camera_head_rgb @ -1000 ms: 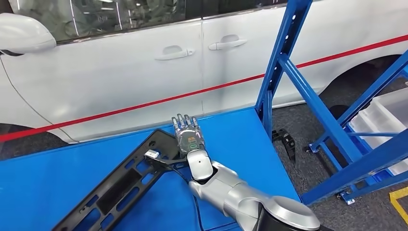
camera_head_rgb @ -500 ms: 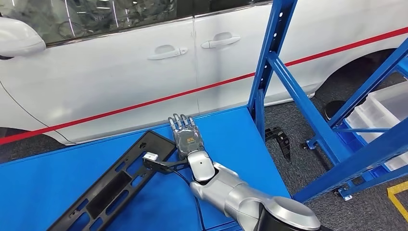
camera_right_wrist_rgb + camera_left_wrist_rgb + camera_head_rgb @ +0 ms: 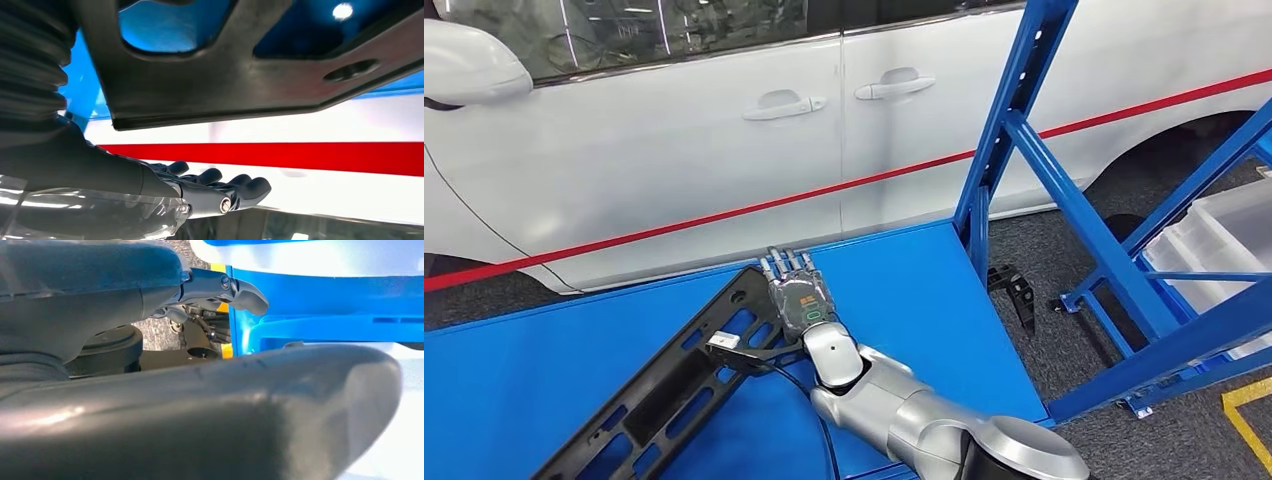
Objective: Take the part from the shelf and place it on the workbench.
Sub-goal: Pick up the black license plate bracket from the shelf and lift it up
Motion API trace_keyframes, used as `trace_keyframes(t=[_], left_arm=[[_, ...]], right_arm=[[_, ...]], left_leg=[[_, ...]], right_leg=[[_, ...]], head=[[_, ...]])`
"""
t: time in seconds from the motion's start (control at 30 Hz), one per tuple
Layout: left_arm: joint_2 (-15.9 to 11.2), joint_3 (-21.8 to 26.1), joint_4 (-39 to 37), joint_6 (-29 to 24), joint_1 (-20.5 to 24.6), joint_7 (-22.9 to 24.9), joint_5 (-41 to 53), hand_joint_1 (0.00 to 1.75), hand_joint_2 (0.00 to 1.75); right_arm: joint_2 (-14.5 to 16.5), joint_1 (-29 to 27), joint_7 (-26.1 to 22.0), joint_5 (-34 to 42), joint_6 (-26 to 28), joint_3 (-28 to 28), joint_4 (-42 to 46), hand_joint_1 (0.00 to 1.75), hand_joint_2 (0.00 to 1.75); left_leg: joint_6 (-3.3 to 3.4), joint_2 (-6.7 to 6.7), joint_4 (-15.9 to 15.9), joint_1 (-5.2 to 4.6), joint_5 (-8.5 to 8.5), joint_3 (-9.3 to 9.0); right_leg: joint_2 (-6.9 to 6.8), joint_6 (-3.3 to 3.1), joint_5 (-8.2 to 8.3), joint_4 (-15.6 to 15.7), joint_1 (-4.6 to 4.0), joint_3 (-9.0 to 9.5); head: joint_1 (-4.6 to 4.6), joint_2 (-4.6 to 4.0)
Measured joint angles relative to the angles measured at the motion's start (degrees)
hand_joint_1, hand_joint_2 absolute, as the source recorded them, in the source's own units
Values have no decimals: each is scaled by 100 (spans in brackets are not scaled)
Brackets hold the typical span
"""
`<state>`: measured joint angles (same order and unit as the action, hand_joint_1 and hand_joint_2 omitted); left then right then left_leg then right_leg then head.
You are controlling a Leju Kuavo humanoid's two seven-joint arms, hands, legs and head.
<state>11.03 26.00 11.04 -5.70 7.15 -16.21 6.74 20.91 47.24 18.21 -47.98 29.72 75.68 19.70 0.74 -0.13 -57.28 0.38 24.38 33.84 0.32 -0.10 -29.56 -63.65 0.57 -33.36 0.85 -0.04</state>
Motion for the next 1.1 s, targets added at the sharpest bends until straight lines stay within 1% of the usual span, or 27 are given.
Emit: trace_keyframes(t=[0.03, 0.07, 0.17, 0.2, 0.23, 0.27, 0.33, 0.37, 0.4, 0.43, 0.5, 0.53, 0.57, 0.63, 0.67, 0.7, 0.73, 0.77, 0.83, 0.87, 0.9, 0.93, 0.97, 1.0, 1.03, 1.07, 1.1], left_arm=[[0, 13, 0, 1, -6, -8, -10, 0, 175], [-1, 26, 0, 9, -10, -13, -23, 0, 175], [-2, 70, 0, 49, -27, -16, -66, 0, 175], [-3, 83, 0, 60, -35, -17, -73, 0, 175], [-3, 93, 0, 67, -43, -20, -75, 0, 175], [-4, 103, 0, 73, -51, -22, -75, 0, 175], [-8, 116, 0, 84, -70, -25, -75, 0, 175], [-11, 125, 0, 87, -80, -25, -75, 0, 175], [-15, 133, 0, 90, -88, -25, -74, 0, 175], [-19, 140, 0, 94, -92, -25, -73, 0, 175], [-29, 147, 0, 101, -86, -31, -63, 0, 87], [-33, 147, 0, 101, -80, -37, -55, 0, 44], [-37, 147, 0, 97, -76, -47, -41, 0, 0], [-42, 147, 0, 81, -73, -68, -14, 0, 0], [-44, 147, 0, 72, -75, -75, -4, 0, 0], [-45, 147, 0, 65, -76, -79, 2, 0, 0], [-45, 148, 0, 60, -76, -83, 5, 0, 0], [-45, 148, 0, 57, -76, -86, 7, 0, 0], [-46, 149, 0, 57, -80, -104, 8, 0, 0], [-47, 149, 0, 57, -87, -114, 8, 0, 0], [-48, 149, 0, 57, -97, -123, 8, 0, 0], [-48, 149, 0, 57, -107, -129, 8, 0, 0], [-48, 149, 0, 57, -115, -133, 8, 0, 0], [-47, 149, 0, 56, -119, -134, 8, 0, 0], [-46, 149, 0, 55, -122, -136, 8, 0, 0], [-46, 149, 0, 53, -121, -136, 8, 0, 0], [-46, 150, 0, 48, -121, -137, 9, 0, 0]], right_arm=[[2, -4, -17, 1, -4, 3, 19, 0, 175], [4, -10, -24, 1, -7, 7, 34, 0, 175], [6, -33, -23, 3, -11, 25, 74, 0, 175], [7, -40, -22, 4, -13, 32, 87, 0, 175], [7, -46, -20, 7, -16, 41, 99, 0, 175], [7, -54, -18, 9, -19, 50, 107, 0, 175], [6, -77, -7, 14, -31, 75, 109, 0, 175], [5, -88, -2, 15, -38, 87, 109, 0, 175], [5, -94, 2, 17, -44, 98, 110, 0, 175], [5, -96, 3, 17, -47, 103, 110, 0, 175], [5, -92, 2, 20, -32, 104, 111, 0, 175], [5, -89, 2, 22, -22, 104, 110, 0, 175], [5, -87, 2, 26, -11, 104, 110, 0, 175], [5, -86, 2, 39, -2, 104, 109, 0, 175], [5, -86, 2, 48, -1, 104, 109, 0, 175], [3, -84, 2, 58, -3, 104, 108, 0, 175], [2, -84, 0, 64, -4, 104, 107, 0, 175], [-1, -86, -2, 68, -6, 104, 106, 0, 175], [-7, -103, -7, 69, -6, 104, 104, 0, 175], [-10, -117, -7, 68, -3, 104, 104, 0, 175], [-13, -128, -10, 63, 2, 105, 104, 0, 175], [-15, -135, -13, 56, 8, 108, 105, 0, 175], [-16, -138, -17, 44, 18, 115, 107, 0, 175], [-17, -138, -21, 29, 32, 126, 115, 0, 175], [-17, -138, -21, 16, 49, 142, 128, 0, 175], [-15, -141, -22, 7, 67, 159, 147, 0, 175], [-13, -145, -22, 3, 83, 175, 173, 0, 175]], left_leg=[[-27, -7, -14, -5, -7, 7], [-60, -12, -27, -11, -18, 17], [-159, -21, -40, -8, -43, 44], [-190, -20, -92, -2, 20, 71], [-218, -19, -253, 7, 164, 137], [-244, -17, -524, 18, 369, 241], [-289, -16, -1239, 33, 780, 481], [-302, -16, -1467, 38, 864, 533], [-308, -15, -1502, 39, 838, 490], [-302, -15, -1314, 39, 713, 340], [-258, -16, -583, 32, 425, -124], [-231, -17, -260, 17, 349, -322], [-203, -18, -50, 0, 326, -436], [-153, -20, 73, -33, 334, -475], [-114, -18, 113, -19, 307, -469], [-75, -12, 154, -7, 274, -471], [-35, -5, 191, 8, 233, -467], [0, 3, 222, 21, 196, -456], [36, 15, 221, 9, 160, -400], [41, 19, 214, 4, 150, -376], [42, 22, 204, 2, 143, -358], [39, 22, 189, 1, 141, -346], [30, 19, 168, 1, 146, -341], [17, 14, 140, 1, 157, -336], [-4, 9, 108, -5, 172, -323], [-32, 4, 69, -15, 189, -297], [-63, 1, 39, -21, 199, -270]], right_leg=[[2, -18, 84, 280, -10, 142], [4, -36, 102, 433, -19, 209], [6, -115, 135, 506, -22, 189], [2, -154, 163, 528, -15, 181], [-6, -195, 194, 551, -3, 165], [-16, -227, 222, 562, 1, 143], [-28, -257, 261, 561, -8, 82], [-32, -259, 276, 556, -13, 56], [-34, -257, 289, 549, -15, 31], [-34, -252, 300, 538, -16, 13], [-31, -234, 316, 520, -19, -9], [-30, -218, 325, 515, -25, -18], [-30, -191, 341, 514, -26, -30], [-29, -119, 383, 525, -25, -54], [-29, -80, 395, 527, -22, -60], [-28, -49, 373, 503, -21, -74], [-28, -23, 284, 396, -22, -125], [-27, -5, 130, 176, -21, -226], [-27, 19, -271, -555, -17, -563], [-28, 28, -401, -893, -16, -711], [-28, 35, -431, -1076, -14, -783], [-29, 36, -345, -1038, -10, -741], [-30, 30, -171, -773, -5, -585], [-30, 18, 30, -380, 1, -365], [-29, 0, 160, -2, 1, -162], [-25, -23, 235, 280, -2, -26], [-19, -45, 248, 428, -11, 31]], head=[[1, 0], [1, 0], [5, 0], [7, 0], [10, 0], [15, 0], [22, 0], [22, 0], [22, 0], [22, 0], [22, 0], [21, 0], [21, 0], [20, 0], [18, 0], [16, 0], [12, 0], [10, 0], [9, 0], [10, 0], [10, 0], [10, 0], [10, 0], [10, 0], [10, 0], [12, 0], [14, 0]])
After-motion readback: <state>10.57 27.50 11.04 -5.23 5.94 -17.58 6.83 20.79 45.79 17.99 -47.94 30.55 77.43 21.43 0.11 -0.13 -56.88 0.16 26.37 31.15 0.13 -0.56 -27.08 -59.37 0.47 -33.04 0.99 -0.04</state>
